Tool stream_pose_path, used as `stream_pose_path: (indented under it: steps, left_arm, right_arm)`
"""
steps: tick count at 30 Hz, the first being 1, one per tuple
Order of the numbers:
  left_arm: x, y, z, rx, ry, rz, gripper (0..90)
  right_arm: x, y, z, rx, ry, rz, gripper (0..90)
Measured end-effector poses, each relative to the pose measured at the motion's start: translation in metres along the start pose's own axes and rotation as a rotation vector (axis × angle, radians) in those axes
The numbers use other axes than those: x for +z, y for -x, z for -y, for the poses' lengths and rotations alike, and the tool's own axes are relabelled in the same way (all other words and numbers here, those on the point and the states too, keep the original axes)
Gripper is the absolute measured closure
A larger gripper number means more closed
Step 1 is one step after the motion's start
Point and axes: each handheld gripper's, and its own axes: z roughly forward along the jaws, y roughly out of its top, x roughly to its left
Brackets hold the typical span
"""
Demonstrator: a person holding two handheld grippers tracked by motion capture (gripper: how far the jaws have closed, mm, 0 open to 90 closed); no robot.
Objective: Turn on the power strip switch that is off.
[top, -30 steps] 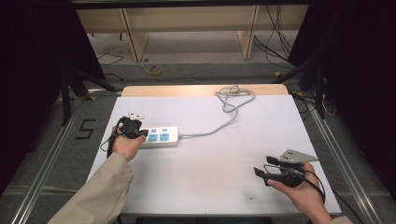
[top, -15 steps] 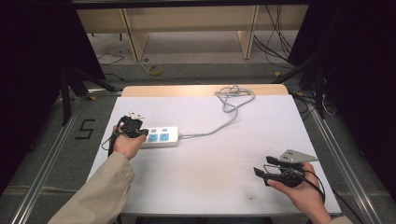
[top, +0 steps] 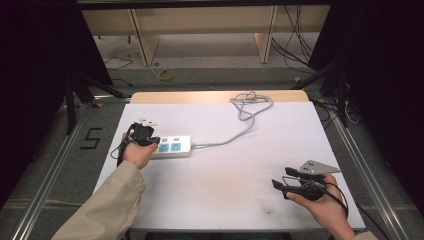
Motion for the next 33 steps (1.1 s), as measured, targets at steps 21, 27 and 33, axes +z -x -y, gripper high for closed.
stream_pose_path:
  steps: [21, 27, 33]
  left_arm:
    - [0.003, -0.0042, -0.0072, -0.005, 0.004, -0.006, 89.7]
    - [0.0052, -0.0046, -0.0078, -0.005, 0.001, -0.009, 89.7]
    - [0.0067, -0.0038, -0.0093, -0.003, 0.0, -0.011, 89.7]
  right_arm:
    - [0.0003, 0.0002, 0.0003, -0.002, -0.004, 0.0, 32.1]
    - [0.0002, 0.0003, 0.0003, -0.002, -0.004, 0.0, 32.1]
    - [0.0003, 0.0001, 0.0001, -0.003, -0.001, 0.001, 32.1]
